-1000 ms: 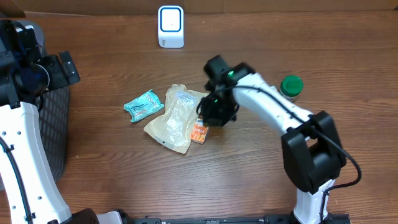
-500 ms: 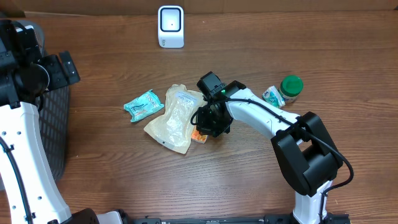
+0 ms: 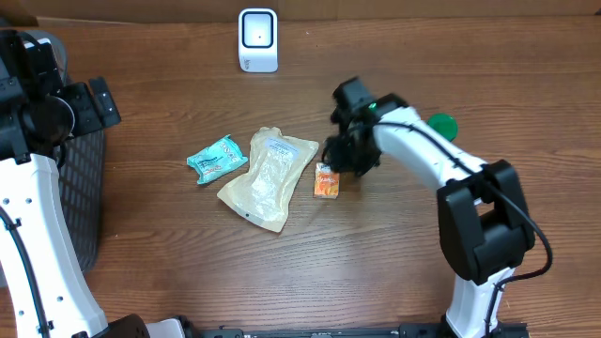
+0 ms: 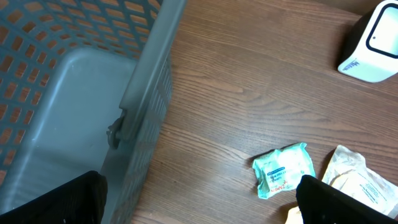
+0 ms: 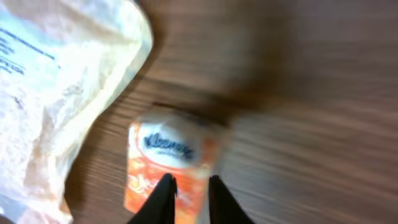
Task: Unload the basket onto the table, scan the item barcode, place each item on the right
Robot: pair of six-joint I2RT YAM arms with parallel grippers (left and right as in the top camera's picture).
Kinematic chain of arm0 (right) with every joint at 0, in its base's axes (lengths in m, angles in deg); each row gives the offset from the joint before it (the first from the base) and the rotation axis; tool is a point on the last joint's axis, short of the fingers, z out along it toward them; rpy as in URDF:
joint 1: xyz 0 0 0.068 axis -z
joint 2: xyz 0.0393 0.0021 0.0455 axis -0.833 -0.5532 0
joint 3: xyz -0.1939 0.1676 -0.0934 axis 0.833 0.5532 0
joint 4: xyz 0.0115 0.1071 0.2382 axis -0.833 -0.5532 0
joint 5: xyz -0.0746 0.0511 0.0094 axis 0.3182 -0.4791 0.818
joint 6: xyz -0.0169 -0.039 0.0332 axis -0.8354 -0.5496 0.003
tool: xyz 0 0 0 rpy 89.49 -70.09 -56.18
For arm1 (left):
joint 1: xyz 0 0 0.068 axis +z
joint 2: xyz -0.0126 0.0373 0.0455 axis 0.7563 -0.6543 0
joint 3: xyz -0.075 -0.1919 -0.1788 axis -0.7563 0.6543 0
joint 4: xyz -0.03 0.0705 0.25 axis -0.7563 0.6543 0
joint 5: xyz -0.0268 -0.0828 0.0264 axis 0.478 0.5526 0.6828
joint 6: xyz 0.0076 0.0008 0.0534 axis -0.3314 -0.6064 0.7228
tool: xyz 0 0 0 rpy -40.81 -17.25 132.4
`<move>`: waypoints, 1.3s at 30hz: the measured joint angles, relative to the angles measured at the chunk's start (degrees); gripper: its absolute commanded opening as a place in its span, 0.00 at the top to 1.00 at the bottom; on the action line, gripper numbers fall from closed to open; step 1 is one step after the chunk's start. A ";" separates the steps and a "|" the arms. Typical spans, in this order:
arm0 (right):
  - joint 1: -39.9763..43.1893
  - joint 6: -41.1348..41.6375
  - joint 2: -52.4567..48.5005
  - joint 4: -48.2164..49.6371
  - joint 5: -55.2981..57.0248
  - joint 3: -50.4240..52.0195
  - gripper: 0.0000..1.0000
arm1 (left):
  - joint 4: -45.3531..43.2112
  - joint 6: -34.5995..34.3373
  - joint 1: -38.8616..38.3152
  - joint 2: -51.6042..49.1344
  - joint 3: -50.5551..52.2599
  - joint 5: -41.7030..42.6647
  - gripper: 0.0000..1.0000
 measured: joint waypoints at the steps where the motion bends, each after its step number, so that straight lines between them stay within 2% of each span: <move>1: 0.48 -1.73 0.00 -1.09 0.37 -1.25 0.83 | -0.02 0.00 0.00 0.00 0.00 -0.02 0.00; 3: 0.70 -4.20 0.00 -3.17 0.42 -3.98 0.83 | -0.02 0.00 0.00 0.00 0.00 -0.02 0.00; 5: 0.07 -5.55 0.00 -4.07 -1.14 -5.68 0.92 | -0.02 0.00 0.00 0.00 0.00 -0.02 0.01; 7: -1.11 -3.96 0.00 -3.93 -2.73 -5.92 0.92 | -0.02 0.00 0.00 0.00 0.00 0.00 0.00; 11: -6.58 7.04 0.00 -0.57 -4.15 -3.72 0.85 | 0.00 0.00 0.00 0.00 0.00 0.00 0.01; 17: -11.61 18.25 0.00 2.47 -0.98 2.08 0.84 | -0.02 0.00 0.00 0.00 0.00 -0.02 0.01; 23: -10.75 22.86 0.00 2.19 2.01 4.09 0.84 | -0.02 0.00 0.00 0.00 0.00 0.00 0.00; 29: -8.11 22.86 0.00 1.46 3.93 4.09 0.85 | -0.02 0.00 0.00 0.00 0.00 0.00 0.01; 35: -4.07 18.43 0.00 -2.86 1.84 3.04 0.85 | -0.02 0.00 0.00 0.00 0.00 -0.02 0.00; 39: -2.62 15.10 0.61 -3.61 -1.51 0.61 0.78 | -0.02 0.00 0.00 0.00 0.00 -0.02 0.00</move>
